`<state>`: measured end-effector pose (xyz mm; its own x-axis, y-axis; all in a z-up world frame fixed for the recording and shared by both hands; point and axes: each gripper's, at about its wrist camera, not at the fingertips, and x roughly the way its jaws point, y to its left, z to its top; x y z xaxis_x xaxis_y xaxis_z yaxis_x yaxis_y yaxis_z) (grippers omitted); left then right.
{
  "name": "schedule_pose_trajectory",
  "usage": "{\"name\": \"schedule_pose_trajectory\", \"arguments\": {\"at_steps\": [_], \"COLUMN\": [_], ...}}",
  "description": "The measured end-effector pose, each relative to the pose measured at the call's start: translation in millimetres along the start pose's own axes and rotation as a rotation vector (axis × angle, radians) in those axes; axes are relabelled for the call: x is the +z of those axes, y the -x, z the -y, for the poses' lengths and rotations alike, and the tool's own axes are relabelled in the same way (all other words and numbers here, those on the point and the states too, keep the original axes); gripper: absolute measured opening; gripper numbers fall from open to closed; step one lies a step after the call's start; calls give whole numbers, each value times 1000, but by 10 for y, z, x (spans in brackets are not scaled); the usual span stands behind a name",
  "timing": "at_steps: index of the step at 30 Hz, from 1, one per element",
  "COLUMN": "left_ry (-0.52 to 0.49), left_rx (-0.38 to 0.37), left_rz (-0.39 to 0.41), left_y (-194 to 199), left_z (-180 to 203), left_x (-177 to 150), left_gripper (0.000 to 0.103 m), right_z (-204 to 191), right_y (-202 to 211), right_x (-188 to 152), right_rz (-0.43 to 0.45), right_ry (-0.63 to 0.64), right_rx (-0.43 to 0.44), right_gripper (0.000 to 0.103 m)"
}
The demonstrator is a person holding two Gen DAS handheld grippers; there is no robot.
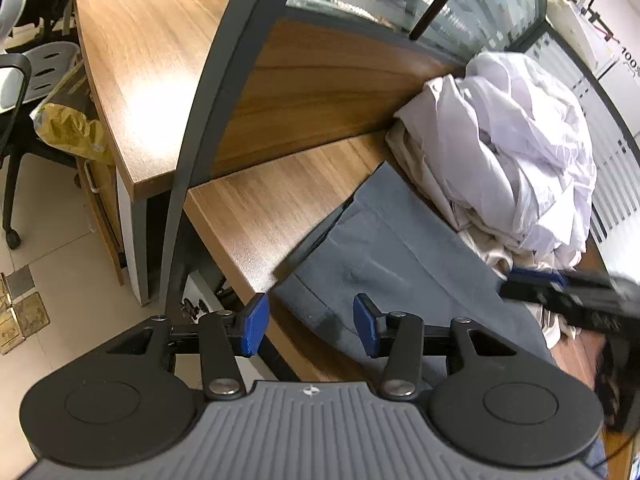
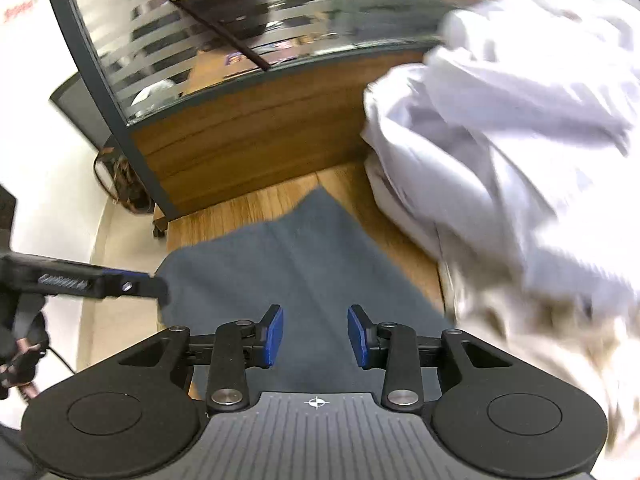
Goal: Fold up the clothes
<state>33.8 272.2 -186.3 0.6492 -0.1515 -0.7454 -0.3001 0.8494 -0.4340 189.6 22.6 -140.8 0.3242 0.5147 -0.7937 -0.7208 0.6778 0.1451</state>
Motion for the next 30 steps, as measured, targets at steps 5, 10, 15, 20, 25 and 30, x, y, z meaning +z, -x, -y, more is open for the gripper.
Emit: {"name": "schedule_pose_trajectory", "arguments": {"at_steps": [5,10,15,20,25,30], "left_ry": [32,87,184,250,335,401], "left_rx": [53,59,28,9,6,-3], "left_rz": [48,65,92,99,111,105], "left_y": [40,16,-8,-66,-80,-101], "left_z": [83,139,114,31,-12,-29], "left_x": [-33,-95,-165,-195,-190,-138], "left_gripper": [49,49,46,44,42,33], "right_z": [86,107,61,109,149,217], "right_y": [-440,-781,-1044,-1244,-1393,-1485], "right_x": [416,733,861,943,995,1030], "right_rz": [-47,-107,-167,-223,-227,-238], "right_ry": [119,229,316,288,295,278], "right_rx": [65,114,112,146,142,156], "right_gripper": [38,38,38,38,38,33]}}
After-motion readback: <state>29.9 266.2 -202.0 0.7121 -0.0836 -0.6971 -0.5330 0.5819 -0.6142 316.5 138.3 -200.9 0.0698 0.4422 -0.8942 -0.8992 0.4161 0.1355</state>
